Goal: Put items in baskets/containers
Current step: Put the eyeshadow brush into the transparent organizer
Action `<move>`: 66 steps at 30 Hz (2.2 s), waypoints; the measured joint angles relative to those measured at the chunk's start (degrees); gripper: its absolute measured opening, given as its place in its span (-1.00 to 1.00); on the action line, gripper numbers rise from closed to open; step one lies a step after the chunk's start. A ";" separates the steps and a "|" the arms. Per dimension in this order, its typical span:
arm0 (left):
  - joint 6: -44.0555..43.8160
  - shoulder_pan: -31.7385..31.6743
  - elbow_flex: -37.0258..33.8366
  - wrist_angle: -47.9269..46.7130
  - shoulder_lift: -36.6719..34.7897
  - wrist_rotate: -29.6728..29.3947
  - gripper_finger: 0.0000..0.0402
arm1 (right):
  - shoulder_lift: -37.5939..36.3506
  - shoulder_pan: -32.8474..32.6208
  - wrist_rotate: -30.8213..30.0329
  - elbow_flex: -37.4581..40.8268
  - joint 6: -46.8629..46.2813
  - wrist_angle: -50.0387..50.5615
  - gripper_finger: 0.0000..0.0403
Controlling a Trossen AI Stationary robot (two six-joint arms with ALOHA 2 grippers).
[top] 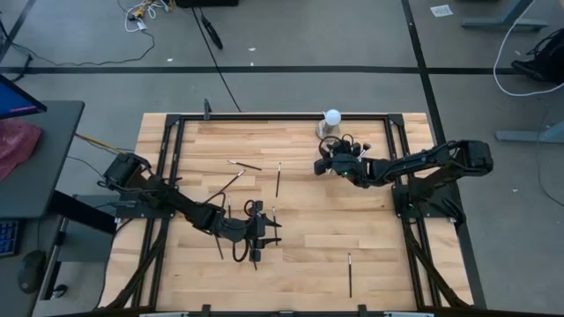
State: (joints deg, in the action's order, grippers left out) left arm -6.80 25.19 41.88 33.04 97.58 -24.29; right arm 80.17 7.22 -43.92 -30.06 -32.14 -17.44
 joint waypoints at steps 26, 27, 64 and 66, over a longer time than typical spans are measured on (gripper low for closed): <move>-0.07 0.00 0.01 0.12 -0.02 -0.11 -0.07 | -5.09 -35.52 0.87 -0.04 11.95 -17.54 -0.71; -0.27 0.08 0.01 0.03 -0.02 -0.11 -0.07 | -3.42 -36.62 0.89 -0.04 10.67 -18.31 -0.74; -26.62 -7.78 -14.34 -48.65 -21.24 -12.34 0.10 | 30.07 -39.48 0.84 -9.84 2.84 -34.33 -0.95; -22.63 -10.80 -16.93 -39.86 -21.24 -12.03 0.11 | 30.07 -38.96 0.85 -9.84 2.85 -34.33 -0.95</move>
State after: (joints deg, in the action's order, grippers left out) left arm -29.43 14.39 24.95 -6.82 76.34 -36.32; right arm 110.24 -31.74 -43.07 -39.90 -29.29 -51.77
